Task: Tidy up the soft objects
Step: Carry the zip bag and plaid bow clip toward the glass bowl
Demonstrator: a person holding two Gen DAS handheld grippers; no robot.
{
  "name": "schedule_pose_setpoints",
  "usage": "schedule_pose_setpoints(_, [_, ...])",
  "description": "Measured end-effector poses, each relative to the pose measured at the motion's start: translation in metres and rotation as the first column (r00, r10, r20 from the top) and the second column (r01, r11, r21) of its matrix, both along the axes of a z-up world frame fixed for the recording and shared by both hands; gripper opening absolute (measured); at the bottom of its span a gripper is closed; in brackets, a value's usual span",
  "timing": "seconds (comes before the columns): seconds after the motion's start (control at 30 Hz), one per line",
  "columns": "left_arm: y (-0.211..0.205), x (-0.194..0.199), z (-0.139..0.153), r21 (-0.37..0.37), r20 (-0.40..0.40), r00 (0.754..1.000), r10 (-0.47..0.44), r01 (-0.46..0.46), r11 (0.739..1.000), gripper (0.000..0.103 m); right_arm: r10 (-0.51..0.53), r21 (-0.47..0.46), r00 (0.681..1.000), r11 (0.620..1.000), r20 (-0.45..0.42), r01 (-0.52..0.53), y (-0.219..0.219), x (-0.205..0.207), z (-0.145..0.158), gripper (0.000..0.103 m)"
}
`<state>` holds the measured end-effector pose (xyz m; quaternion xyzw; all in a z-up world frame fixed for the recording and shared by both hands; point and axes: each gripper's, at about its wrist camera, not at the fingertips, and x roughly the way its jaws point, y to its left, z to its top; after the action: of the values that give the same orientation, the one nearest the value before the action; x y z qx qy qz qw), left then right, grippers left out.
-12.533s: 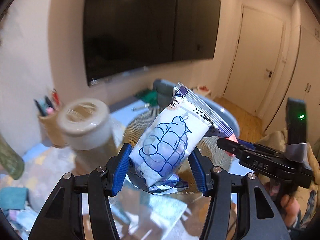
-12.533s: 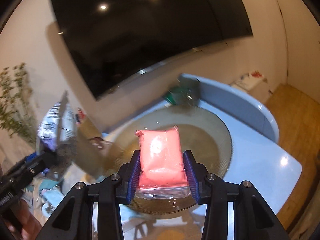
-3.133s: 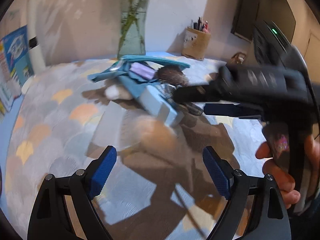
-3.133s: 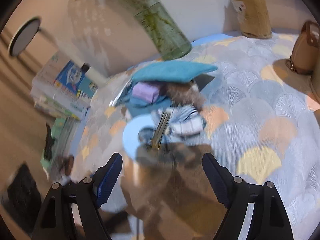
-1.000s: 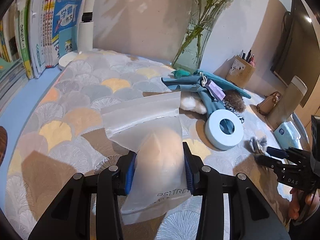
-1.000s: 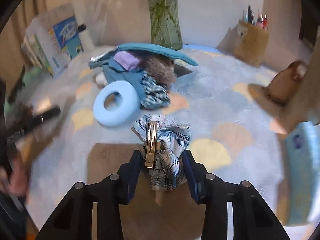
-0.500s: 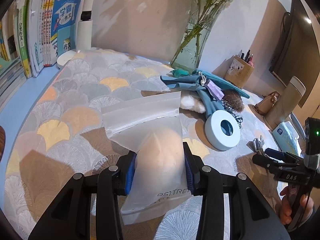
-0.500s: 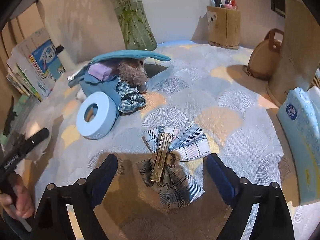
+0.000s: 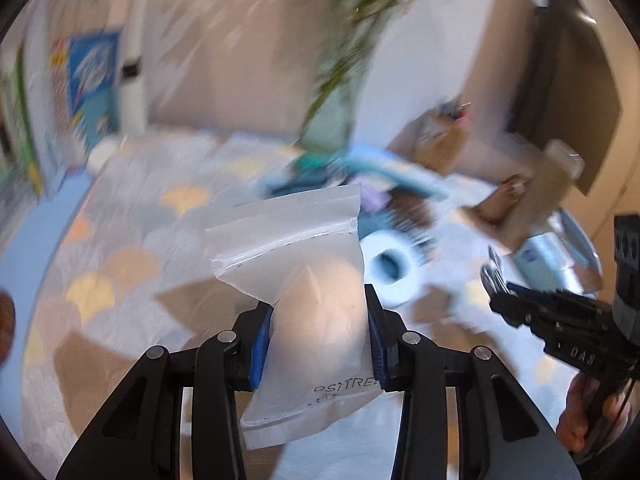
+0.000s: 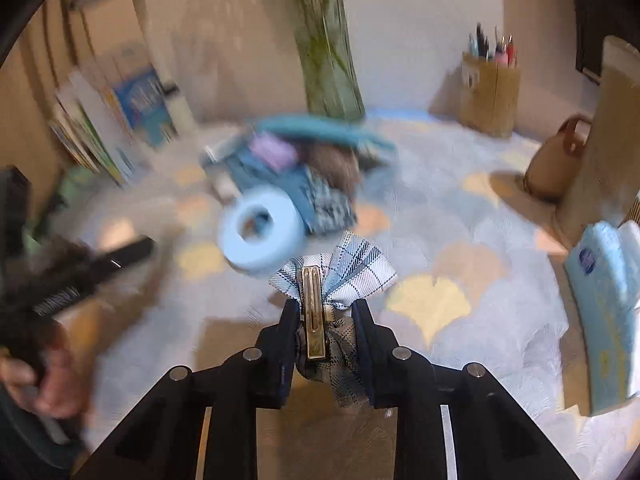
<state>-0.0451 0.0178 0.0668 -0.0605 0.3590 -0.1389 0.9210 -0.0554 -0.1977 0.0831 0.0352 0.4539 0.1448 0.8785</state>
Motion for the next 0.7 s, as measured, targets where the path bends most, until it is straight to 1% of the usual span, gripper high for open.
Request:
schedule_pose_setpoints(0.07, [-0.025,-0.003,0.025,0.031,0.057,0.997,-0.054,0.053,0.998,0.037,-0.016,0.023,0.998,1.0,0.053,0.014,-0.009,-0.005,0.022,0.026])
schedule_pose_setpoints(0.13, [-0.052,-0.005,0.047,0.055,0.105,0.989,-0.107,0.102,0.993,0.037,-0.037,0.047,0.993,0.998,0.109,0.032,-0.025,-0.012,0.046,0.026])
schedule_pose_setpoints(0.2, [-0.077,-0.006,0.063,0.065,0.138,0.977,-0.16,0.153,0.986,0.037,-0.071,0.061,0.984,0.996,0.166,0.062,-0.044,-0.021,0.068,0.026])
schedule_pose_setpoints(0.3, [-0.115,-0.005,0.086,0.064,0.171,0.957,-0.235,0.227,0.972,0.037,-0.123,0.07,0.968,0.991,0.219,0.11,-0.067,-0.03,0.091,0.026])
schedule_pose_setpoints(0.37, [-0.147,-0.003,0.101,0.075,0.195,0.937,-0.291,0.281,0.957,0.037,-0.161,0.07,0.955,0.986,0.25,0.149,-0.085,-0.035,0.104,0.026])
schedule_pose_setpoints(0.47, [-0.195,-0.004,0.117,0.111,0.234,0.9,-0.367,0.35,0.93,0.037,-0.247,0.071,0.927,0.969,0.283,0.237,-0.125,-0.039,0.122,0.026])
schedule_pose_setpoints(0.5, [-0.21,-0.005,0.121,0.119,0.243,0.888,-0.39,0.372,0.92,0.037,-0.271,0.076,0.918,0.963,0.29,0.26,-0.136,-0.04,0.125,0.026])
schedule_pose_setpoints(0.53, [-0.23,-0.005,0.125,0.127,0.251,0.871,-0.423,0.404,0.906,0.037,-0.299,0.085,0.907,0.954,0.297,0.286,-0.15,-0.041,0.128,0.026])
schedule_pose_setpoints(0.6, [-0.263,-0.004,0.128,0.137,0.257,0.845,-0.47,0.449,0.883,0.037,-0.365,0.104,0.879,0.931,0.307,0.35,-0.184,-0.041,0.134,0.026])
schedule_pose_setpoints(0.7, [-0.308,0.0,0.126,0.136,0.244,0.812,-0.531,0.513,0.847,0.037,-0.465,0.125,0.837,0.885,0.288,0.448,-0.235,-0.041,0.136,0.026])
